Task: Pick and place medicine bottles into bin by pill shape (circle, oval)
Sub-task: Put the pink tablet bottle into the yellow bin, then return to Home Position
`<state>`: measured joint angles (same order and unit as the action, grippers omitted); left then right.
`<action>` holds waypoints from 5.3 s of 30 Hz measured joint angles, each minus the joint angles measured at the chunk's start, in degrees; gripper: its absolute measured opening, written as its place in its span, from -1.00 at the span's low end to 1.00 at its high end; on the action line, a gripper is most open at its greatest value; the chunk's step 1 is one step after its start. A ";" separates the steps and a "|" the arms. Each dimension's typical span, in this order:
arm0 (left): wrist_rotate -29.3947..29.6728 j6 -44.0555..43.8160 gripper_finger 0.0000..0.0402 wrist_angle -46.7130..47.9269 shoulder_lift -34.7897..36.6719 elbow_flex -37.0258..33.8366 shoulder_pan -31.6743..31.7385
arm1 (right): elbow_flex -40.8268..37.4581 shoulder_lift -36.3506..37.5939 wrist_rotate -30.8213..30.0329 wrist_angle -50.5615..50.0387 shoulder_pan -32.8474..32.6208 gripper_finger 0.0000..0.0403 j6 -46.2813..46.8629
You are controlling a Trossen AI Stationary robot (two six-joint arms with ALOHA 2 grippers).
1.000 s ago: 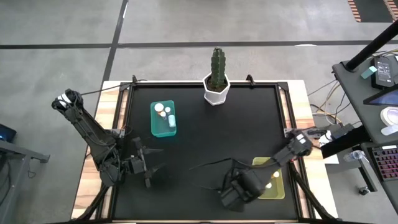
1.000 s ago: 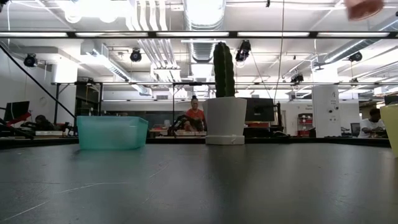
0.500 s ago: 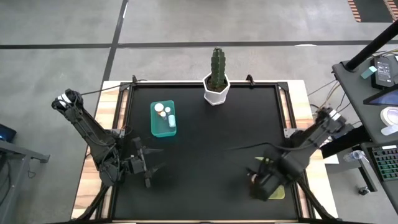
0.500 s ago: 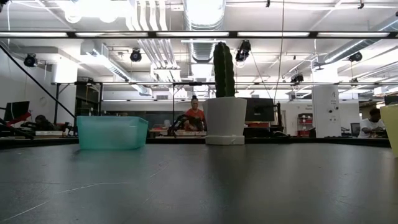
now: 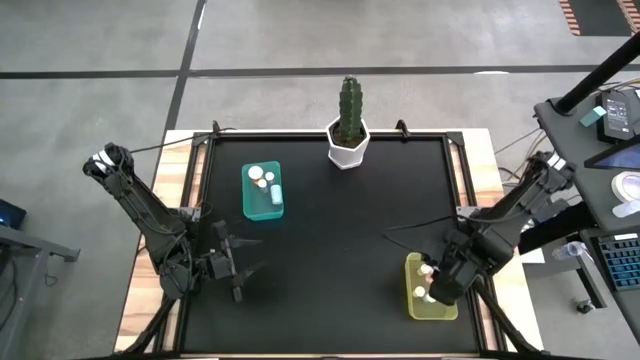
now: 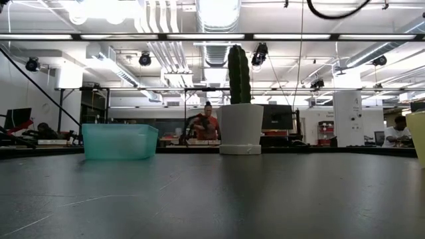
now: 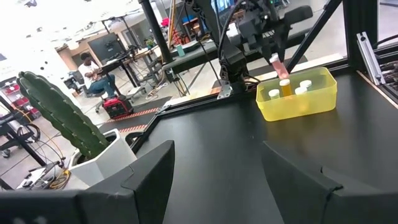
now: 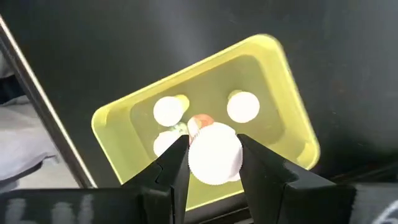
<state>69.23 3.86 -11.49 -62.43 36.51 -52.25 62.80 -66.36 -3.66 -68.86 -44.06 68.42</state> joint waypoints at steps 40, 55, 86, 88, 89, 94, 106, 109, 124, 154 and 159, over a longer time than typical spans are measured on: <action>0.02 0.00 0.11 -0.01 0.00 -0.02 0.04 | -15.23 2.44 0.72 14.25 -1.46 -0.43 -3.95; 0.04 0.00 0.11 0.00 0.00 -0.04 0.04 | -15.23 2.42 0.72 14.92 -1.46 -0.43 -3.51; 0.04 0.00 0.11 0.00 -0.02 -0.04 0.04 | -17.13 2.40 0.87 17.00 -1.46 -0.18 -1.91; 0.04 0.00 0.11 0.00 -0.02 -0.04 0.04 | -17.13 2.40 0.87 17.03 -1.46 -0.14 -1.61; 0.04 0.00 0.11 0.00 -0.02 -0.04 0.04 | -17.13 2.40 0.89 17.10 -1.46 -0.12 -1.46; 0.04 0.00 0.11 0.00 -0.02 -0.04 0.07 | -16.62 2.78 3.17 16.88 -1.41 -0.08 0.12; -17.70 0.12 0.09 -11.07 -1.49 2.38 1.72 | -8.60 0.76 -32.19 52.39 -1.26 -0.16 -40.36; -23.05 3.65 0.01 -10.51 -2.03 2.52 6.72 | -10.03 -0.17 -28.62 67.23 3.45 -0.16 -63.09; -57.31 11.56 -0.79 8.45 15.61 -3.22 42.83 | -19.35 -0.14 19.13 81.67 42.70 -0.16 -87.54; -56.79 2.35 -0.97 9.99 60.98 -30.15 46.93 | -48.15 44.92 22.64 75.33 55.48 -0.16 -86.39; -56.81 0.92 -0.97 8.70 59.70 -31.16 46.93 | -50.31 53.86 22.56 70.79 55.48 -0.16 -85.14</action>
<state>12.43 4.78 -2.79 -2.73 5.35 -5.32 12.49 -12.50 18.90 1.93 11.42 -16.72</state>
